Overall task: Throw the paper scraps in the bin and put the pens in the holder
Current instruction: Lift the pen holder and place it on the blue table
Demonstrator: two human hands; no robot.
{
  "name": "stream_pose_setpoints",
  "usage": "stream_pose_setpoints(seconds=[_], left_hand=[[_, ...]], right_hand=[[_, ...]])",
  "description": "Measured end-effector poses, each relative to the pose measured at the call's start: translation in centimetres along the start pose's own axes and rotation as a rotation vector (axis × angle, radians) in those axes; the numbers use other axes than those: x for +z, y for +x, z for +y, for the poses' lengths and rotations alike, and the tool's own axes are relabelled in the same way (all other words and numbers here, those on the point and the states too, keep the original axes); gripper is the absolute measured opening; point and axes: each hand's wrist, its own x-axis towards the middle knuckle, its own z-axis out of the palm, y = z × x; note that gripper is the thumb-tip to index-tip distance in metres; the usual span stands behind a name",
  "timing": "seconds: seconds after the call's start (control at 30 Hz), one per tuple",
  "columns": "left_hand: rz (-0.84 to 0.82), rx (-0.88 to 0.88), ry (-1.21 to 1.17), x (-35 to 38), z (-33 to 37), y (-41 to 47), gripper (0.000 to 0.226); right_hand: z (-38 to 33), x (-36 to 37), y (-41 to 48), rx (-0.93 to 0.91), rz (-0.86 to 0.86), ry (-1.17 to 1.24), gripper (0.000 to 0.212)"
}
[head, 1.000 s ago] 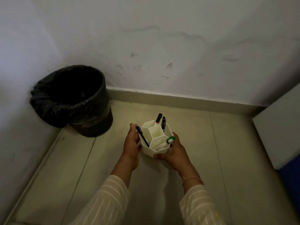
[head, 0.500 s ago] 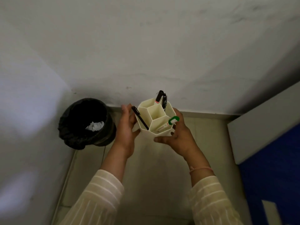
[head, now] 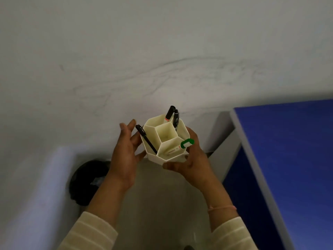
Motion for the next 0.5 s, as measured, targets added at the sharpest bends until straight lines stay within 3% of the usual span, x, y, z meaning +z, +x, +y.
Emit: stream_pose_setpoints(seconds=[0.23, 0.43, 0.5], left_hand=[[-0.172, -0.009, 0.004, 12.8, 3.9, -2.4, 0.079], [-0.314, -0.110, 0.087, 23.1, 1.6, -3.2, 0.078], [-0.364, -0.135, 0.132, 25.7, 0.4, -3.5, 0.068]], right_hand=[[-4.2, -13.1, -3.0, -0.010, 0.163, -0.031, 0.108], [-1.4, -22.4, -7.0, 0.054, 0.280, -0.035, 0.108], [0.2, -24.4, -8.0, 0.099, 0.319, -0.019, 0.108]])
